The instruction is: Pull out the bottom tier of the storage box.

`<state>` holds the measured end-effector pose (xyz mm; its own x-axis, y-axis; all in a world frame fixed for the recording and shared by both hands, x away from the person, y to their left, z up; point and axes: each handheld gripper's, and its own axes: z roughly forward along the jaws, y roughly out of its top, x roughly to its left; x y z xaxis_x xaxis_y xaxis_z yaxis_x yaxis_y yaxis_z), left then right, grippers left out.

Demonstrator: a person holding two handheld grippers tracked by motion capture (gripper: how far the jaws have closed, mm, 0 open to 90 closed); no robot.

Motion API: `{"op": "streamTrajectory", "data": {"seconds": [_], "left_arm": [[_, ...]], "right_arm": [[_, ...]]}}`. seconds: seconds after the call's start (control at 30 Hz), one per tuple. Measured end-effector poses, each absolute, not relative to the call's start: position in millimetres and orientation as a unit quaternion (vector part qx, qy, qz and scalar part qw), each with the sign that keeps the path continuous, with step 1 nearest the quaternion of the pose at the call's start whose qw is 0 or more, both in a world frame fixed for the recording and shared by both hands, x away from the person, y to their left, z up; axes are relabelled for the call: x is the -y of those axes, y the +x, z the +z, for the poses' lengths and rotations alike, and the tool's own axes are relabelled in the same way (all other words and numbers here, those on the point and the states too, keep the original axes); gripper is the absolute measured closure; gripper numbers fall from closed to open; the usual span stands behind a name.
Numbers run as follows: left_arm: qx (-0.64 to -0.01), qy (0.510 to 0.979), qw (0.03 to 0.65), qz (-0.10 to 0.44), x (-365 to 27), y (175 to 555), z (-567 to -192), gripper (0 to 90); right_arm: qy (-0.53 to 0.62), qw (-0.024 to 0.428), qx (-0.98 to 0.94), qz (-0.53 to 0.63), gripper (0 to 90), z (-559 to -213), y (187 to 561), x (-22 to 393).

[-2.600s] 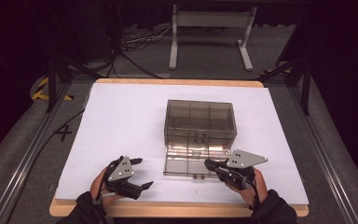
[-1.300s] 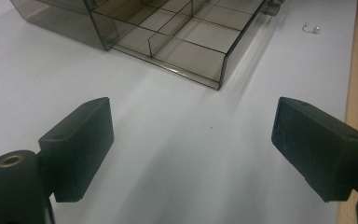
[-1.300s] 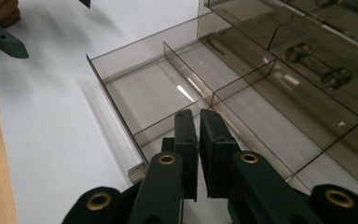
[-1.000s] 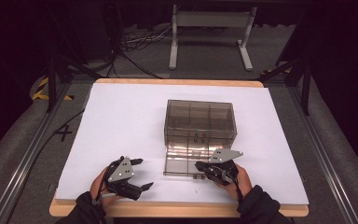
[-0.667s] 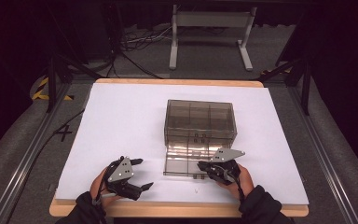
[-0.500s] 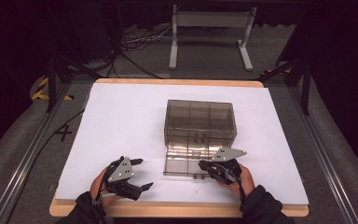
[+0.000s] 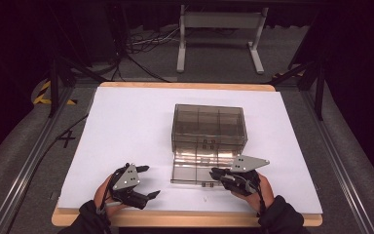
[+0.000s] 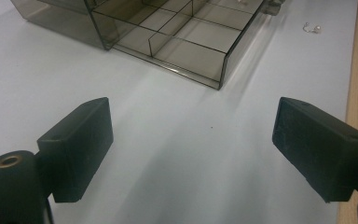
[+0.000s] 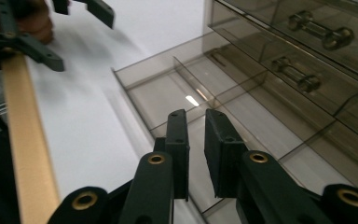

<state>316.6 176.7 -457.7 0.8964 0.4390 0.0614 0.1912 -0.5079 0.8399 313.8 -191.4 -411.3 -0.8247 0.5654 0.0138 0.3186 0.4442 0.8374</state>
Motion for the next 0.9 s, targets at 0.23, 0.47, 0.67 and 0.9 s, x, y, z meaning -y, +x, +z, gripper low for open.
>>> {"op": "streamTrajectory", "data": {"seconds": [0.23, 0.47, 0.67, 0.9], "left_arm": [[-0.184, 0.858, 0.460, 0.136, -177, 316, -458, 12.2], [-0.182, 0.859, 0.459, 0.136, -176, 316, -458, 11.7], [-0.183, 0.859, 0.459, 0.136, -176, 316, -458, 11.6], [-0.180, 0.860, 0.458, 0.135, -176, 316, -458, 11.6]], "right_arm": [[0.237, 0.113, -0.845, 0.466, 77.9, -409, 295, 194], [0.220, 0.099, -0.858, 0.453, 80.2, -424, 275, 186], [0.218, 0.089, -0.875, 0.423, 80.3, -440, 274, 174], [0.224, 0.089, -0.876, 0.417, 78.9, -446, 276, 171]]}}
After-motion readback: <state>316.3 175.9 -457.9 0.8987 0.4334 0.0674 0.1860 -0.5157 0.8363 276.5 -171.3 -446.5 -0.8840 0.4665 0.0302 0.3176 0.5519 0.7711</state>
